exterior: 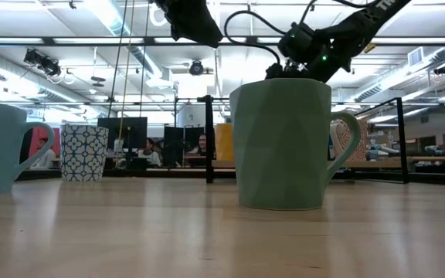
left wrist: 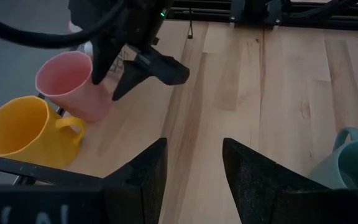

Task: Place coffee mugs
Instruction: Put the pink mug on the shelf, then put the blue and white patterned mug on the shelf

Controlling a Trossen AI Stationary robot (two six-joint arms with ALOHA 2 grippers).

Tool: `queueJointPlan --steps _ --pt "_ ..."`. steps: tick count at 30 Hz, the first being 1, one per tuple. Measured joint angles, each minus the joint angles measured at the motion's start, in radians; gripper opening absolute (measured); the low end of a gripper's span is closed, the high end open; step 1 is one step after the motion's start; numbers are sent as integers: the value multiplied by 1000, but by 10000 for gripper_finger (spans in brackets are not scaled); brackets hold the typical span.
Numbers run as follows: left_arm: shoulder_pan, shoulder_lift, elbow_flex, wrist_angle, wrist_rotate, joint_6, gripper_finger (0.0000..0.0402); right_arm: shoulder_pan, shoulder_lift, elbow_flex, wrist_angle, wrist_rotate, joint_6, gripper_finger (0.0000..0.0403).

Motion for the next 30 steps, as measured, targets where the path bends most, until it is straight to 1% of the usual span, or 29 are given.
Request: queueJointPlan --steps 8,14,19,24,30 --pt "0 0 0 -1 0 0 162 -37 -9 -2 45 27 -17 200" --pt "0 0 0 -1 0 0 162 -40 -9 -2 45 -9 -17 200" --pt "0 0 0 -1 0 0 162 -22 -10 -2 45 -48 -17 200" --pt "0 0 0 -2 0 0 162 8 -31 -2 41 -51 -16 200" --pt "0 0 0 -6 0 0 162 61 -113 -2 40 -56 -16 200"
